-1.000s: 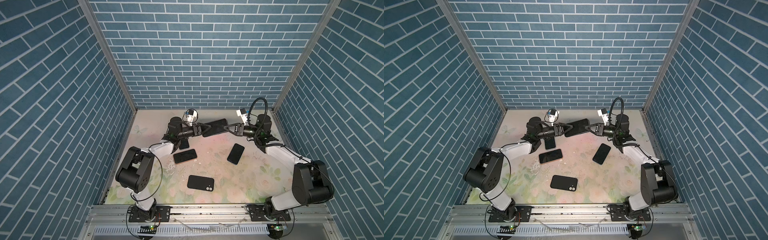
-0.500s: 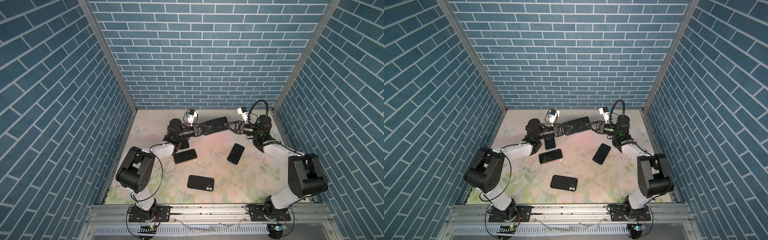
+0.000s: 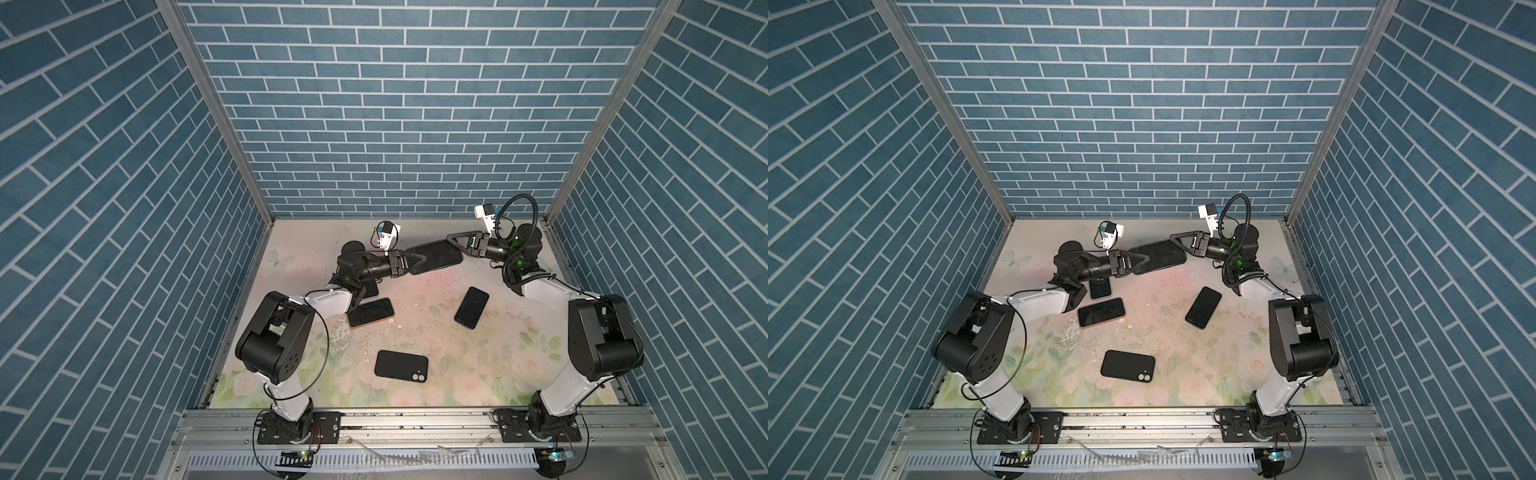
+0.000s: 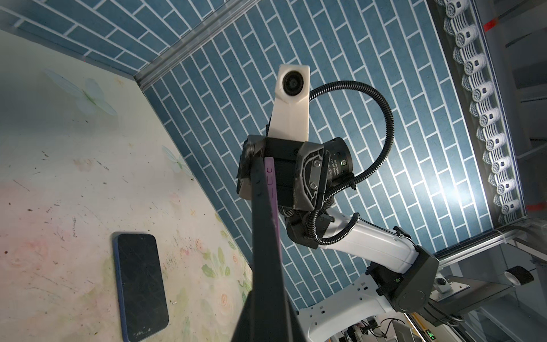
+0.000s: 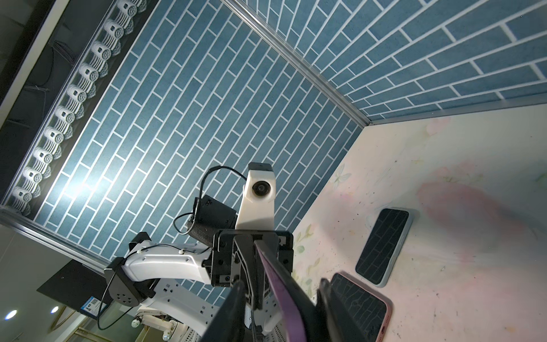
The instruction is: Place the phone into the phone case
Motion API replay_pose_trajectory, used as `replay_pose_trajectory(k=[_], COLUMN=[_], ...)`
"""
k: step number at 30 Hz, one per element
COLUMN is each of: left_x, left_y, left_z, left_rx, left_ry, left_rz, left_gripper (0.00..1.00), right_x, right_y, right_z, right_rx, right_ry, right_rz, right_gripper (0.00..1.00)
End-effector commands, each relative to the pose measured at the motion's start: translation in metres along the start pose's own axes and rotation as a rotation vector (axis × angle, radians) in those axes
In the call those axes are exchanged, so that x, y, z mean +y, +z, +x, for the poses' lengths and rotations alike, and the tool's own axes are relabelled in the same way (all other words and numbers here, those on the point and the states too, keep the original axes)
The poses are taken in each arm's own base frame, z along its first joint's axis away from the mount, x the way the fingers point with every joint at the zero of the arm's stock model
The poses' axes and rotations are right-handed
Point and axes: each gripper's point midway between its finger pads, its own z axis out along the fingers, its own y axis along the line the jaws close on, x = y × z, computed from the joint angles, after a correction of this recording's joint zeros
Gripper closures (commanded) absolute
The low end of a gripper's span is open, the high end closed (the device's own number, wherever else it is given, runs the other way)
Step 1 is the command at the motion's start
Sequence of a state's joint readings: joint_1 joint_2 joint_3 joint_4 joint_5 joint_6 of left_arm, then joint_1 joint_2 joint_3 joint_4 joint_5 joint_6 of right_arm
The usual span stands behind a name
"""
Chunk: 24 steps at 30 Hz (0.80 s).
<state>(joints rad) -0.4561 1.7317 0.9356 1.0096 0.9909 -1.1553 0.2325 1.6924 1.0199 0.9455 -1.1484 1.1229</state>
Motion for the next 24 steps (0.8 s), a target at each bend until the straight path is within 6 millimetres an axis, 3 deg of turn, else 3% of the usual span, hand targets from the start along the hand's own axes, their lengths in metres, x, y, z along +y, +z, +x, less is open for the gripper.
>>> replay_pose_trajectory(k=[1, 16, 18, 24], left_x=[-0.011, -0.002, -0.002, -0.003], left_y=[0.004, 0.006, 0.006, 0.003], left_z=[0.0, -0.005, -0.005, -0.007], left_rx=[0.015, -0.001, -0.001, -0.022], left_ry=[0.045, 0.029, 0.03, 0.033], left_rz=[0.033, -0.006, -0.008, -0.019], left_gripper=[0.92, 0.9, 0.9, 0.9], right_x=[0.014, 0.008, 0.005, 0.0], right_y=[0.001, -0.001, -0.001, -0.009], right_z=[-0.013, 0.0, 0.002, 0.005], right_rx=[-0.016, 0.013, 0.023, 0.032], right_ry=[-0.049, -0.088, -0.105, -0.176], right_rz=[-0.044, -0.016, 0.007, 0.15], right_gripper=[0.62, 0.98, 0.97, 0.63])
